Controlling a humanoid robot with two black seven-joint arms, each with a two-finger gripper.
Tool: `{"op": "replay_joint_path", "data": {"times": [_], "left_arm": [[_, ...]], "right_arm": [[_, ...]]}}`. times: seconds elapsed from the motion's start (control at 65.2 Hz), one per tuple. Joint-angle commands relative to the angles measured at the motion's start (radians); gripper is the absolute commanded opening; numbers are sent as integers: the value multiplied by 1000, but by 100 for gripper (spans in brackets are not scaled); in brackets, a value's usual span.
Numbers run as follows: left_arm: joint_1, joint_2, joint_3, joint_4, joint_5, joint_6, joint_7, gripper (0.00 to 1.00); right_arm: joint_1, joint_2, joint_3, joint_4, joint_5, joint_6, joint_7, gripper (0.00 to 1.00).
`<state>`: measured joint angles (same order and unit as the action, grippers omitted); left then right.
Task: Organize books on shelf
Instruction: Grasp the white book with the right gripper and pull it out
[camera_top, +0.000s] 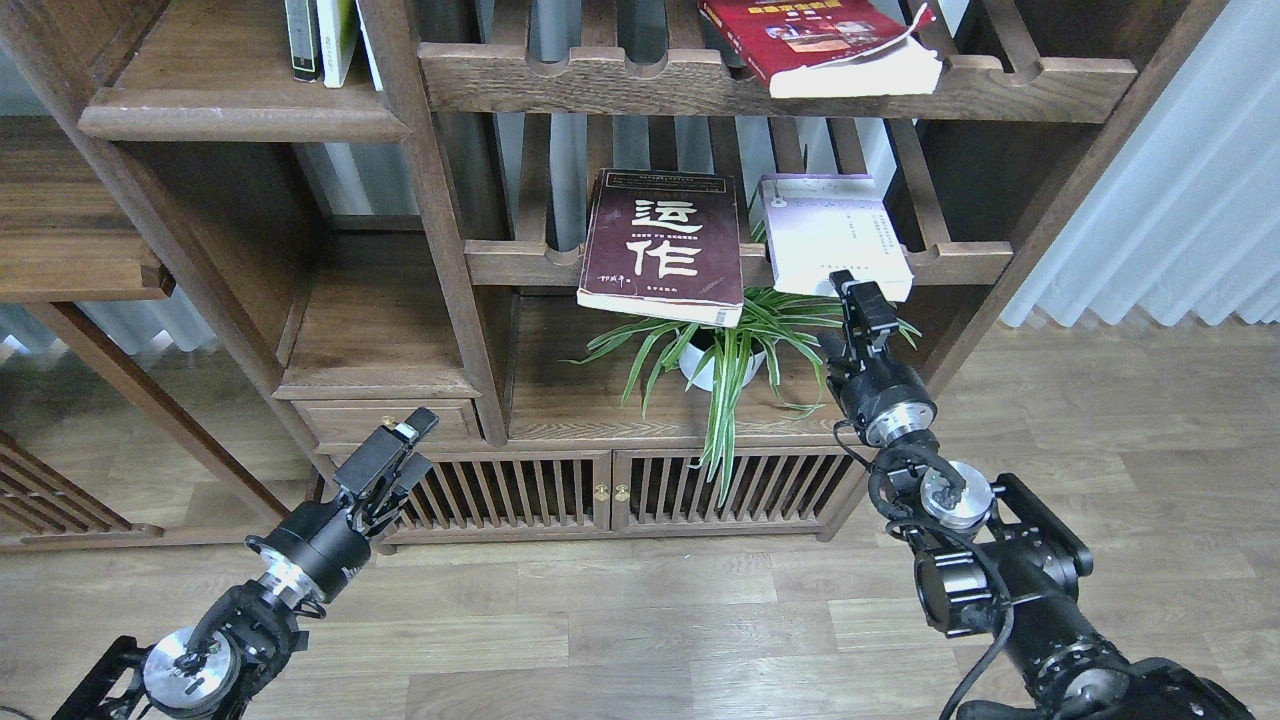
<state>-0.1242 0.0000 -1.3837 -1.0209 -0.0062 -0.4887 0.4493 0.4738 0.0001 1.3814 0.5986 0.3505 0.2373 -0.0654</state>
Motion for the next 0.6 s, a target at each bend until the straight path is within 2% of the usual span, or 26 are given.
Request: {"op": "replay_joint_path", "data": {"times": [0.0, 0.322, 0.414, 0.445, 0.583], "left_arm": [[-2, 0, 0, -1, 0, 0, 0, 100], [0, 0, -34, -2, 0, 0, 0, 100], [0, 0, -35, -2, 0, 0, 0, 100], [0, 0, -34, -2, 0, 0, 0, 100], [0, 0, -35, -2, 0, 0, 0, 100]], "right_arm": [[58, 0, 71, -46, 30, -79, 1, 97], [72, 0, 90, -66, 44, -104, -1, 80], [75, 0, 90, -66, 48, -104, -1, 68], [77, 0, 90, -66, 59, -101, -1, 57], [86, 0, 90, -65, 102, -95, -1, 33]]}}
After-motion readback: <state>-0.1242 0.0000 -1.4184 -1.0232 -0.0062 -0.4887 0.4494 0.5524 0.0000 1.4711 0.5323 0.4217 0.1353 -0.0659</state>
